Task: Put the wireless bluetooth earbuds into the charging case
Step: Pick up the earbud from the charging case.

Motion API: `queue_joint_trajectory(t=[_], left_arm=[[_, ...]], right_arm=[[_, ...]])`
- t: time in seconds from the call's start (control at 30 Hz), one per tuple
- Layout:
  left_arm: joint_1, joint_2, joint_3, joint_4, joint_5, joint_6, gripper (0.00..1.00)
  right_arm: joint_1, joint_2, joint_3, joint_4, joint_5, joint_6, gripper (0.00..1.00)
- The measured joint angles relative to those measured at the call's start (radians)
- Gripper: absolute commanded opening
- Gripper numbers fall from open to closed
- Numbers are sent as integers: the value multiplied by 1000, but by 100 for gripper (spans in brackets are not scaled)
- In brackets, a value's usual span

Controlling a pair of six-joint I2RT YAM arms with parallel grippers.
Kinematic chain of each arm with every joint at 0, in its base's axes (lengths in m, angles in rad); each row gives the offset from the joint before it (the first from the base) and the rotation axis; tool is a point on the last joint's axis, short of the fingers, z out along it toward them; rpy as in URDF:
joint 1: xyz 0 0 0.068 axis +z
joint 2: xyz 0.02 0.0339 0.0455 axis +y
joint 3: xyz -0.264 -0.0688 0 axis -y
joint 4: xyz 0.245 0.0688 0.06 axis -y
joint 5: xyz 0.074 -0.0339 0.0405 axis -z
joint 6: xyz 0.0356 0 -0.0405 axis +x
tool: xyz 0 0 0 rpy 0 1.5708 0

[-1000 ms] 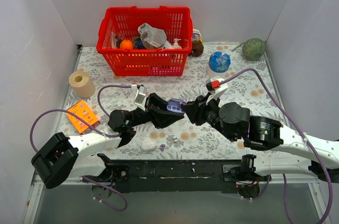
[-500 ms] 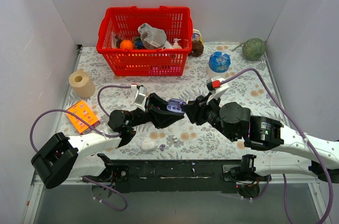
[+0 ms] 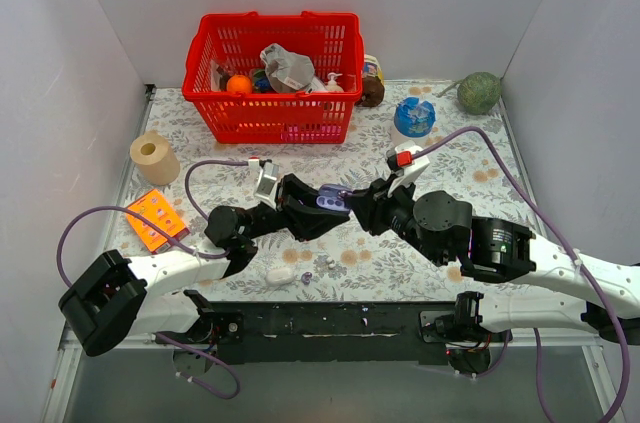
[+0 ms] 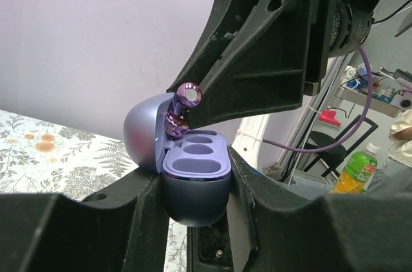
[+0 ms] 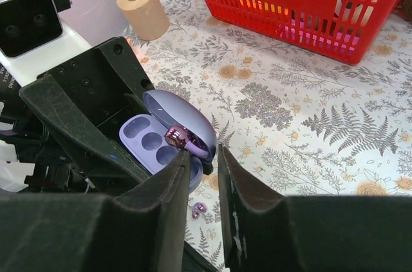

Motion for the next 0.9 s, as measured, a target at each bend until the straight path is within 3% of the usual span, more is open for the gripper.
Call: queue_joint_trajectory(t=[0.2,0.9], left_arm=[[-1,-5,10,-26,-3,6,0],[-7,-10,10,-53,-5,30,0]], right_arm=[[-1,8,13,-14,9,-16,23],[-1,9,27,-43,9,-31,27]])
